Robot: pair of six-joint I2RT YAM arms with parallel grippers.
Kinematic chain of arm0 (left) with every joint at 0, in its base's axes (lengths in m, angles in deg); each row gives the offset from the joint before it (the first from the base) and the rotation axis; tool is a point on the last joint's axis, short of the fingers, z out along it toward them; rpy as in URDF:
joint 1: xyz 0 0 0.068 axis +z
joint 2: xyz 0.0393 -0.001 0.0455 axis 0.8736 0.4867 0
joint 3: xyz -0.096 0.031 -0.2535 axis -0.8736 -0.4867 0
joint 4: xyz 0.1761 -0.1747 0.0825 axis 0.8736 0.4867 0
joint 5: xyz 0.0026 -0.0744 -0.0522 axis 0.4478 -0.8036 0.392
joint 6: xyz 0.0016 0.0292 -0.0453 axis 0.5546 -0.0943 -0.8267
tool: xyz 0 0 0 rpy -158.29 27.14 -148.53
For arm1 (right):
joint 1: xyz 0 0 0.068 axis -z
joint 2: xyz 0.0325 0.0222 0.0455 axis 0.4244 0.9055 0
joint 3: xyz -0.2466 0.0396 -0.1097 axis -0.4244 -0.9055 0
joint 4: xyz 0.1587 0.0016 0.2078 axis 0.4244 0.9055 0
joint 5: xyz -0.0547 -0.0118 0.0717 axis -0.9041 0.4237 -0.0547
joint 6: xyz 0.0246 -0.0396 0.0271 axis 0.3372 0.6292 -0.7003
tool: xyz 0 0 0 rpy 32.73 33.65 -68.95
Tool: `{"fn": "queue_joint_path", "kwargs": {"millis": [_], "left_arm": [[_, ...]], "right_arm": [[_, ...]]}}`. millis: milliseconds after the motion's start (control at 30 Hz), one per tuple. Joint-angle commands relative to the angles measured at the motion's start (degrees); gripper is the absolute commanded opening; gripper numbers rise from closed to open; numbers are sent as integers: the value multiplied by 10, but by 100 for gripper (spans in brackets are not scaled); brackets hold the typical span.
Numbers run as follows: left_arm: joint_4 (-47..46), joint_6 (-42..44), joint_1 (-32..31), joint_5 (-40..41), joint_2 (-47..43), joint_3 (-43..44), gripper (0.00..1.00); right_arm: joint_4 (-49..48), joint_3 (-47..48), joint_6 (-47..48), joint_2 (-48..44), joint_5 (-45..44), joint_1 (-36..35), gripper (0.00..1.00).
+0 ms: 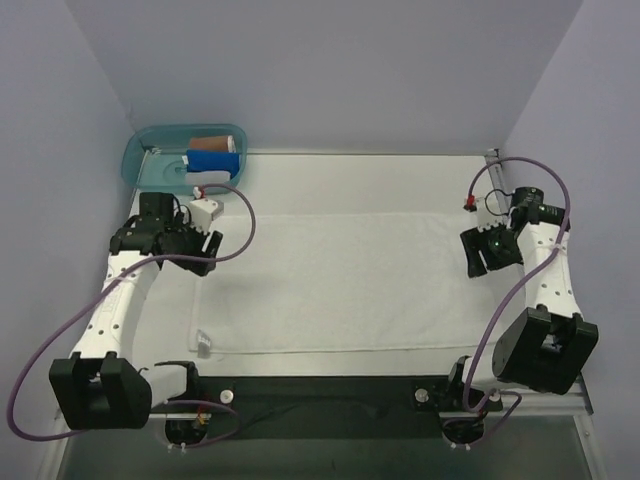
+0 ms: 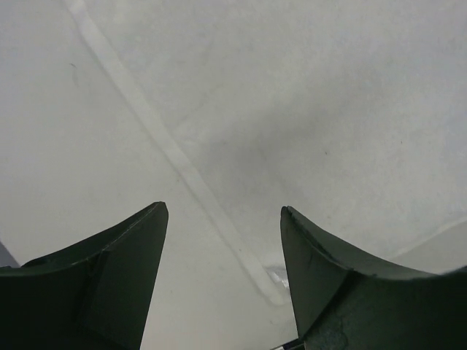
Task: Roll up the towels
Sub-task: Flatten the towel
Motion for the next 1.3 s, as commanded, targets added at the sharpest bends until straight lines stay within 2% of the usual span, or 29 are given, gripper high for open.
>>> {"fn": "queue_joint_path", "kwargs": {"millis": [0, 200, 267, 467, 633, 700, 867, 967, 1033, 1133, 1267], "left_arm": [[43, 34, -31, 25, 8, -60, 73], [28, 41, -39, 36, 50, -94, 73], [-1, 46, -40, 44, 65, -114, 73], [-75, 63, -38, 68, 178, -125, 66], [-89, 78, -13, 80, 238, -109, 65], [-96, 82, 19, 90, 265, -105, 62], [-117, 96, 57, 107, 317, -91, 59], [-115, 102, 71, 99, 318, -75, 60], [-100, 112, 77, 92, 308, -64, 64], [-53, 146, 92, 49, 255, -55, 70], [10, 180, 107, -8, 127, -66, 73]], "right_arm": [[73, -69, 49, 15, 11, -4, 53], [62, -116, 43, 48, -8, -6, 47], [52, -127, 35, 69, -18, -11, 45], [16, -154, -20, 122, -87, -41, 41], [7, -175, -48, 162, -140, -91, 39], [8, -191, -52, 167, -145, -113, 39], [10, -191, -63, 161, -111, -136, 39], [18, -171, -71, 176, -95, -142, 39], [23, -167, -81, 174, -91, -142, 39], [46, -165, -75, 131, -72, -140, 40], [97, -150, -44, 42, -69, -118, 42]]}}
